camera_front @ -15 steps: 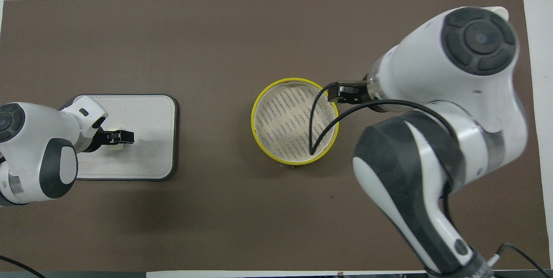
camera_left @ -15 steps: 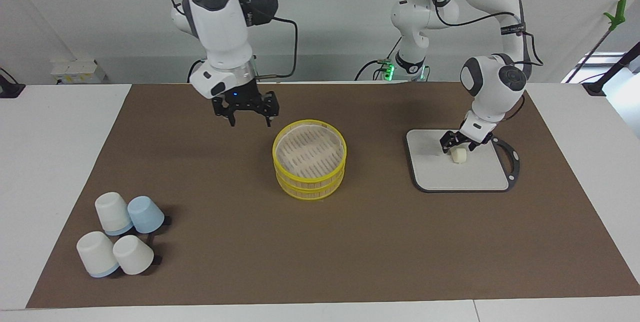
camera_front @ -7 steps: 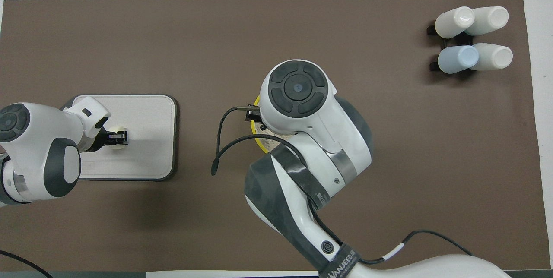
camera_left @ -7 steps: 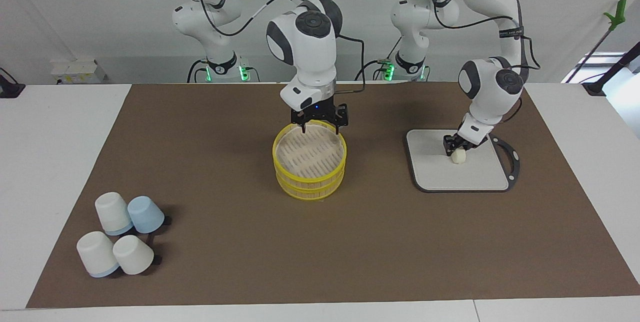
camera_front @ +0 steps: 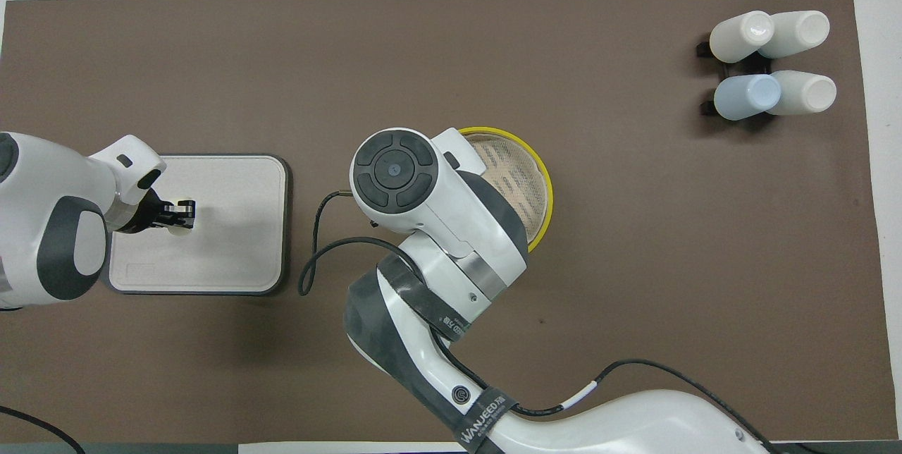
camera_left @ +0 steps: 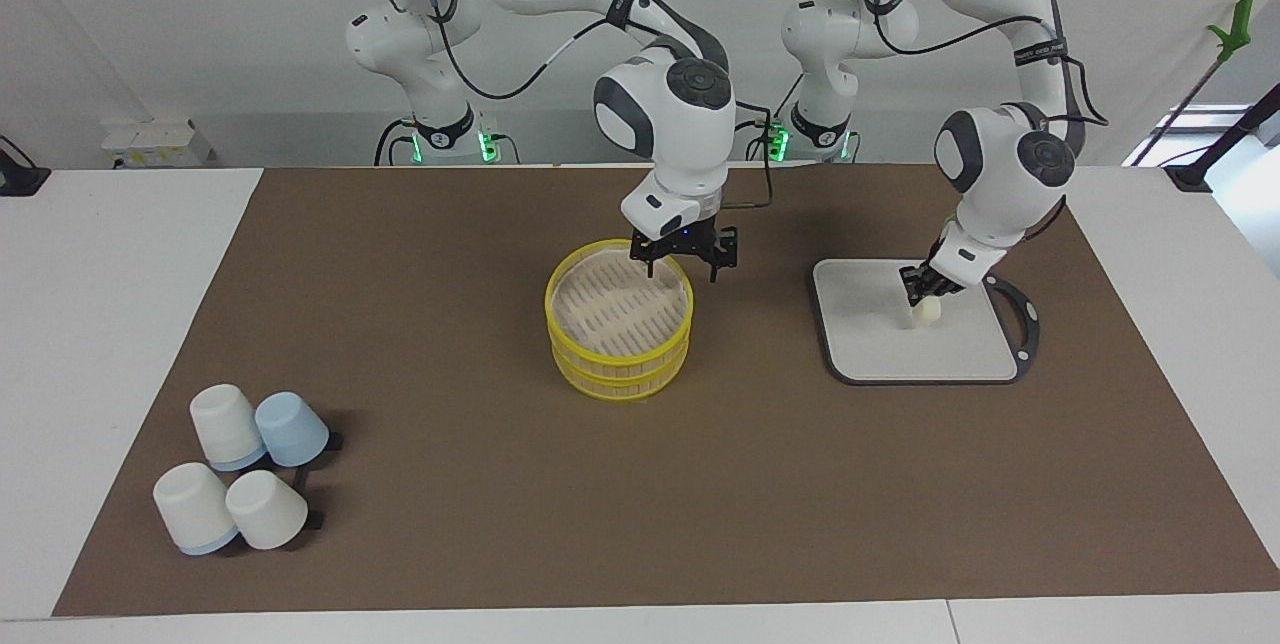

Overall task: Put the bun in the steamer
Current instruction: 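Grasp the bun with the left gripper while the right gripper lifts the lid, then carry the bun over the steamer while the right gripper holds the lid aside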

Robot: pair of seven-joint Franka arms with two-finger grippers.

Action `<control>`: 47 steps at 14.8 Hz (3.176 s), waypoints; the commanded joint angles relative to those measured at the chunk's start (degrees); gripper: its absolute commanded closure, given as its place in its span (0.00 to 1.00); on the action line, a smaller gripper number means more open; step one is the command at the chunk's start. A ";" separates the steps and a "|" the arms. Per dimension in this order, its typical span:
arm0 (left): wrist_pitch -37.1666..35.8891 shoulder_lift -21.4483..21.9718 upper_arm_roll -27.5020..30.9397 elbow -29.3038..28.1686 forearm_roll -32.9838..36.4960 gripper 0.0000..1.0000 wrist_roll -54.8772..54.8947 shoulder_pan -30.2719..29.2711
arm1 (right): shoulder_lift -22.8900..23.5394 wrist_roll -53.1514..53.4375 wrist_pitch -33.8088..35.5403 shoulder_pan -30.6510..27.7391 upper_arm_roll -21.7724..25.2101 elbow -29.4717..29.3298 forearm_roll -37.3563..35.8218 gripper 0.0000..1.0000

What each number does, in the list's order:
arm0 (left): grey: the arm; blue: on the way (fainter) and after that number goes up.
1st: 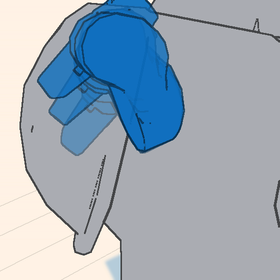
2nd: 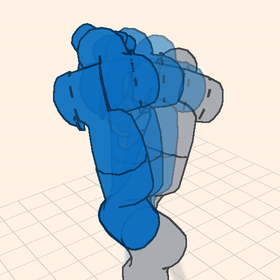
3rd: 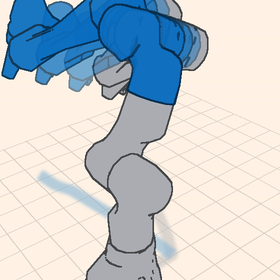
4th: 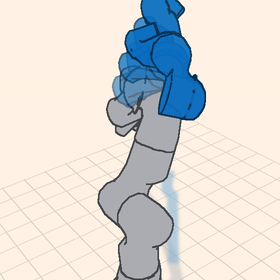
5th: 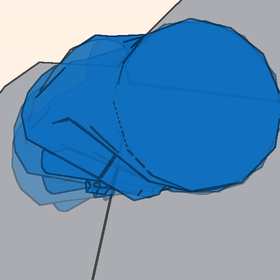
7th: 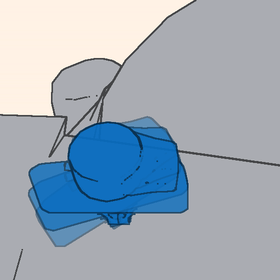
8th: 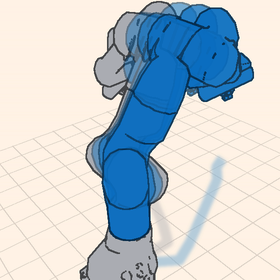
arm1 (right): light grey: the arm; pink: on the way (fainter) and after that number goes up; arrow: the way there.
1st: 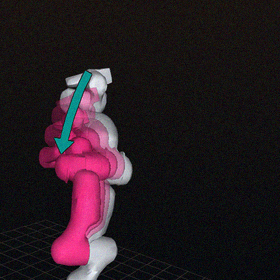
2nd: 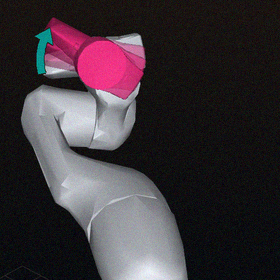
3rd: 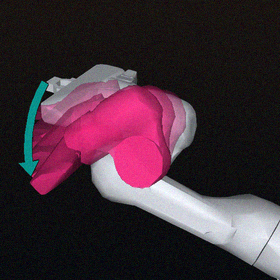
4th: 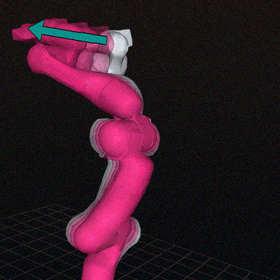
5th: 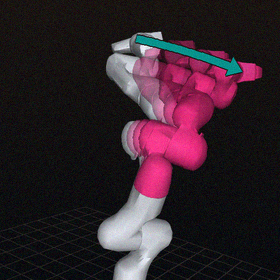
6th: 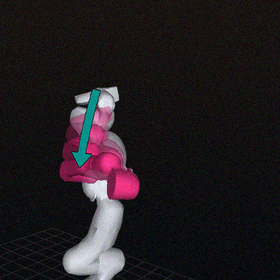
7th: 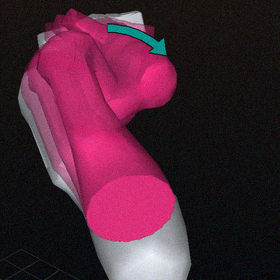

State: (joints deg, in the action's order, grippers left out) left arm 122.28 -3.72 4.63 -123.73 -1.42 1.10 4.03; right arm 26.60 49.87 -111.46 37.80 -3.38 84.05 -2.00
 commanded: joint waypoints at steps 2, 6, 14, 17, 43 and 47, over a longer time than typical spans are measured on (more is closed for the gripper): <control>-9.24 -0.67 -0.59 7.62 0.37 0.80 -4.70 1.58 | 2.49 0.85 -2.16 0.08 0.04 -1.70 -3.62 0.03; -12.32 -0.06 -0.68 9.99 -0.51 0.80 -10.23 4.66 | 2.58 0.76 -2.80 0.00 -0.05 -1.08 -3.02 0.08; -16.81 -0.67 -1.38 15.88 -4.38 0.79 -16.12 7.65 | 2.40 0.58 -0.96 -0.79 -0.14 -1.87 -2.58 1.00; -16.72 -1.02 -1.38 16.85 -4.56 0.79 -18.84 9.41 | 1.00 -1.69 3.69 -4.30 -0.23 -7.73 0.48 1.00; -7.51 -27.92 -1.03 37.95 -6.93 0.77 -53.22 42.46 | -12.54 -49.96 12.58 -28.66 0.39 3.23 2.79 1.00; -7.05 -28.01 -1.03 36.29 -6.67 0.76 -53.22 42.63 | -12.54 -49.60 12.50 -28.74 0.39 3.23 2.87 1.00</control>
State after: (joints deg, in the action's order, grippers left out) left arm 114.32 -32.62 2.99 -85.15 -8.89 -51.67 45.73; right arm 16.19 1.35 -97.67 9.89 -2.48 85.01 1.16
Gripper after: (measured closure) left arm 0.767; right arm 0.899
